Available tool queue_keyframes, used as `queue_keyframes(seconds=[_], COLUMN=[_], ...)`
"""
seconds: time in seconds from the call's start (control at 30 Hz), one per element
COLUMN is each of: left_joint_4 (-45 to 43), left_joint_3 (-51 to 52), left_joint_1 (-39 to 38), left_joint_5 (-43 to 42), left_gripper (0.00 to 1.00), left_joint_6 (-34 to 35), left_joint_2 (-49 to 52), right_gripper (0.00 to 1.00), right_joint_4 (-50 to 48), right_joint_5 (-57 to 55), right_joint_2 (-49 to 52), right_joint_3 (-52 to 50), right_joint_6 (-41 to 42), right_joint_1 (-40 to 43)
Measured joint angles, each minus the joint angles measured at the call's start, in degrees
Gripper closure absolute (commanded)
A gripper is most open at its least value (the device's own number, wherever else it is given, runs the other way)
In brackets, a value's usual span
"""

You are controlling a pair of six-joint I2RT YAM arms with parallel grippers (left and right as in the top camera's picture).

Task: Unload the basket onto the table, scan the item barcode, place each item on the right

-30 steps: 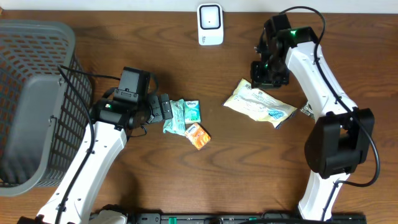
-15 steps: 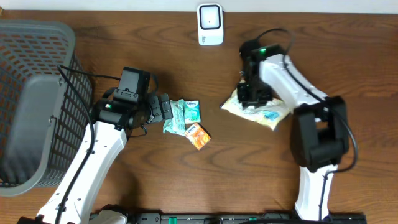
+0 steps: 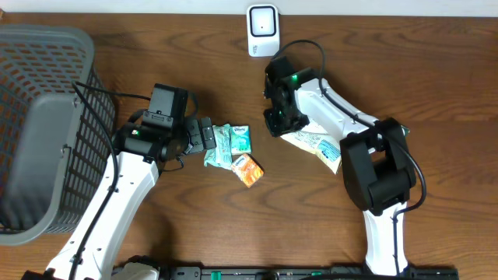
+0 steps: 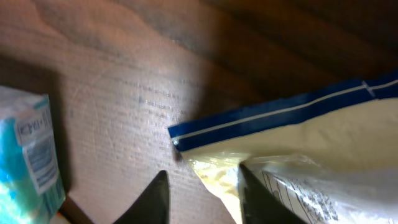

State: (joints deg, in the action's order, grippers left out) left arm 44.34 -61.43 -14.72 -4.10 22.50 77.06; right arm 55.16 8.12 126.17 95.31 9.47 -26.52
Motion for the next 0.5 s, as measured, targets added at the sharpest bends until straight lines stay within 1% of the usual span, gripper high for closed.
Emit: queue_keyframes(seconds=[0.03, 0.13, 0.17, 0.2, 0.3, 0.33, 0.37, 0.4, 0.5], left_joint_4=[0.00, 0.00, -0.02, 0.00, 0.00, -0.02, 0.02, 0.00, 0.00], left_joint_3=[0.00, 0.00, 0.00, 0.00, 0.00, 0.00, 0.00, 0.00, 0.00], left_joint_1=[0.00, 0.00, 0.00, 0.00, 0.00, 0.00, 0.00, 0.00, 0.00], left_joint_5=[0.00, 0.00, 0.00, 0.00, 0.00, 0.00, 0.00, 0.00, 0.00], left_gripper=[0.00, 0.00, 0.00, 0.00, 0.00, 0.00, 0.00, 0.00, 0.00], left_joint_6=[0.00, 0.00, 0.00, 0.00, 0.00, 0.00, 0.00, 0.00, 0.00], left_joint_2=[0.00, 0.00, 0.00, 0.00, 0.00, 0.00, 0.00, 0.00, 0.00], right_gripper=[0.79, 0.79, 0.83, 0.84, 0.79, 0.76, 0.69, 0.65, 0.58], right_joint_4=[0.94, 5.33, 7.98, 9.88, 18.47, 20.81, 24.09, 26.05, 33.59], right_joint_5=[0.37, 2.21, 2.69, 3.32, 4.00, 3.87, 3.34, 2.45, -3.54], right_joint_2=[0.02, 0.15, 0.15, 0.17, -0.17, -0.61, -1.40, -2.05, -4.50], right_joint_3=[0.35, 3.15, 4.79, 6.43, 12.39, 13.94, 15.37, 16.26, 17.53], right_joint_6=[-0.35, -1.09, -1.20, -1.29, -1.11, -0.92, -0.33, 0.35, 3.87], right_joint_1=[0.15, 0.83, 1.18, 1.53, 3.41, 4.28, 5.42, 6.25, 9.31])
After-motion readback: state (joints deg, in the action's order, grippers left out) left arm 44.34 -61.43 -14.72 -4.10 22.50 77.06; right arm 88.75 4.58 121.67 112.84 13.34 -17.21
